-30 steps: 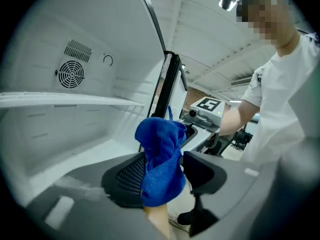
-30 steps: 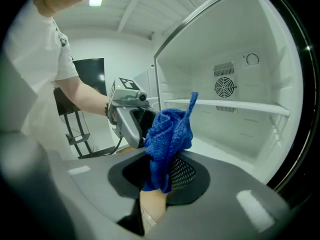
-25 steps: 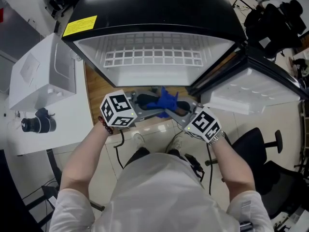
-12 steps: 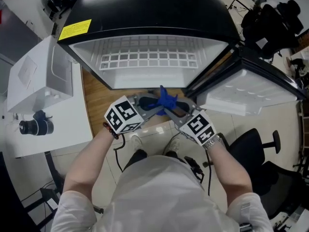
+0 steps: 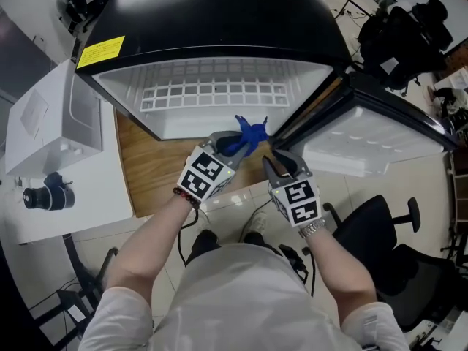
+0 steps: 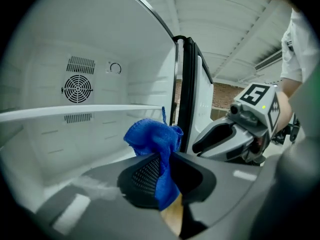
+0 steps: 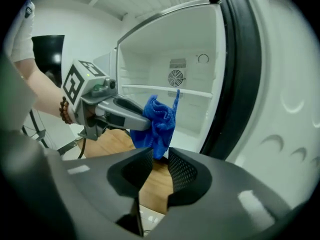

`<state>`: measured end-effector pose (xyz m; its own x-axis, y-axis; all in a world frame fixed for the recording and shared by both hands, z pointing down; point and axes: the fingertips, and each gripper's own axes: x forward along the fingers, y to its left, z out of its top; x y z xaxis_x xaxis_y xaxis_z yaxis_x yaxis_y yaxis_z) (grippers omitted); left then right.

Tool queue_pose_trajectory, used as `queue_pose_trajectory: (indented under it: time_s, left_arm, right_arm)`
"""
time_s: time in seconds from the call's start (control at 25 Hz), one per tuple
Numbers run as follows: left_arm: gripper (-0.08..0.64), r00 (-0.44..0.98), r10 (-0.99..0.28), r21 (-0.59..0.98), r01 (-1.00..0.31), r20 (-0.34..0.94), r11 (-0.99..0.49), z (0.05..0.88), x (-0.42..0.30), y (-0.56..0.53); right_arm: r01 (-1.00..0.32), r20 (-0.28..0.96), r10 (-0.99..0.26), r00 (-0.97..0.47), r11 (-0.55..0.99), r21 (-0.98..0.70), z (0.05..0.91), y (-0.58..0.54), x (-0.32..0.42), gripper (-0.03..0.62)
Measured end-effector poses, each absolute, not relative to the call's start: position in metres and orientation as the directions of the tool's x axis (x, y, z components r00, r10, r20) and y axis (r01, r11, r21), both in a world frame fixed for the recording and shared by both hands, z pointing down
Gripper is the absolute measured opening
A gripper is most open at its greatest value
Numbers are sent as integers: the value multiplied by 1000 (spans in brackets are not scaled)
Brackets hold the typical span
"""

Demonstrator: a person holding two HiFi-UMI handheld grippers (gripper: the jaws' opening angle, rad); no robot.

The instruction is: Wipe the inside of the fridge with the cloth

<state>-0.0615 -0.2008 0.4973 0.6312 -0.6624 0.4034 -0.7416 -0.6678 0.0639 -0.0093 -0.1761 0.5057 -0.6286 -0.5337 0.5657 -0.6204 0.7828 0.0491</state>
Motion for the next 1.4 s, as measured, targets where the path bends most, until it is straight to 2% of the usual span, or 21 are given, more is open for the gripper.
queue_pose_trajectory:
  time_s: [0.16,0.76,1.4]
  left_arm:
    - [58,588,-703,50,-780,400,-624,505,-51,-217]
    - [58,528,-773,81,-840,351,-537,531,-17,-262]
    - [54,425,-849,72,-902,313,-425,542,-23,-313]
  right_arm:
    - [-672,547,-587,-596,738,59,498,-182,2,2]
    - [-657,533,-579,-617,752,56,497,-176,14,2]
    - [-622,507,-547,-666,782,27,507,-181,12,2]
